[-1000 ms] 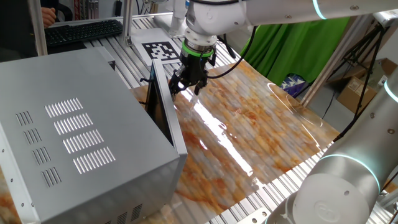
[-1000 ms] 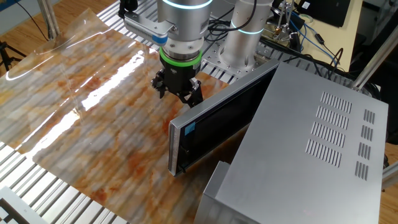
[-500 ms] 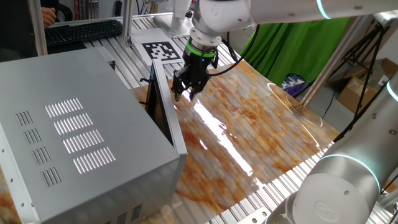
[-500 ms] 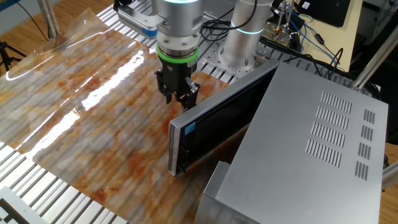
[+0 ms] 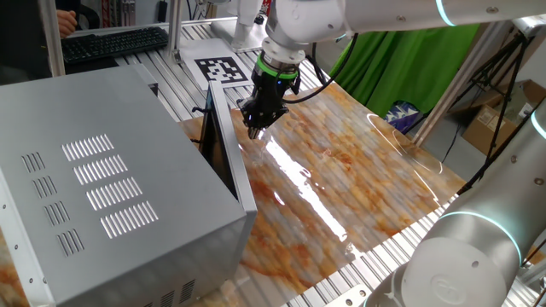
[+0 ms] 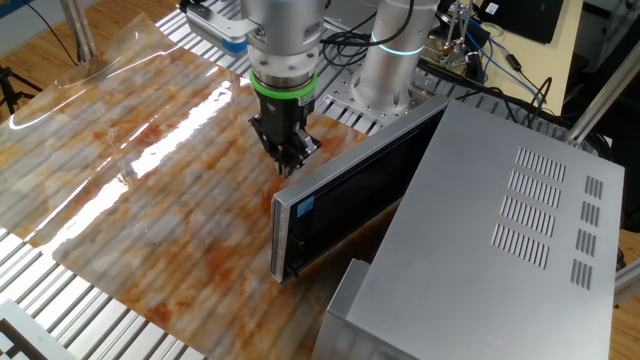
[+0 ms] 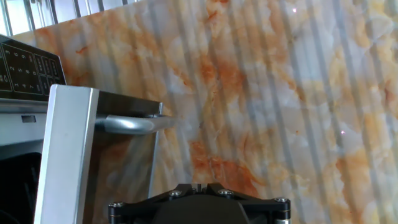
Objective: Close the microwave door
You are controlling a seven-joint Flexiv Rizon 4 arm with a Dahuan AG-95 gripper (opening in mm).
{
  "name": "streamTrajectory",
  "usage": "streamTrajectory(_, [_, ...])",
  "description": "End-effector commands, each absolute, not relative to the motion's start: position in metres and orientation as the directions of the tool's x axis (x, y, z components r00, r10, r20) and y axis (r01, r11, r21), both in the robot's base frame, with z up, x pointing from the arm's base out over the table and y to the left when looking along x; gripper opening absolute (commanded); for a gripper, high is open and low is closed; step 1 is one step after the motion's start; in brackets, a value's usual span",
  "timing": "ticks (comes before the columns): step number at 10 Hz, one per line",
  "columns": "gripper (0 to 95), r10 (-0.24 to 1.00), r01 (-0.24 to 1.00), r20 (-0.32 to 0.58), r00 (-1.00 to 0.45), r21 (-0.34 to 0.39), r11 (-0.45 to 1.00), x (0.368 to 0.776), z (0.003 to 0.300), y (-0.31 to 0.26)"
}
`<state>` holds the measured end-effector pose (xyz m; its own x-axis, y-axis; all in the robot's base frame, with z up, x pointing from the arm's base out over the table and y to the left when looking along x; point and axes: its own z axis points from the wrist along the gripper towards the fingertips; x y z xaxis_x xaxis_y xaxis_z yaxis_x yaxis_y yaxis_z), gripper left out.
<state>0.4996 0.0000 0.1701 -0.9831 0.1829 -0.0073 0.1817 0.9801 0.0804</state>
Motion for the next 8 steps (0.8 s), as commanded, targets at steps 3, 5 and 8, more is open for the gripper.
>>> streamTrajectory(3, [0.0, 0.204, 0.204, -0.003, -0.979, 0.073, 0.976, 0.4995, 0.1700, 0.0000])
streamTrajectory(5, [0.0, 0.257, 0.257, 0.003, -0.966, 0.076, 0.963, 0.4995, 0.1700, 0.0000])
streamTrajectory(8, [0.0, 0.334, 0.334, 0.007, -0.943, 0.073, 0.940, 0.4995, 0.1701, 0.0000])
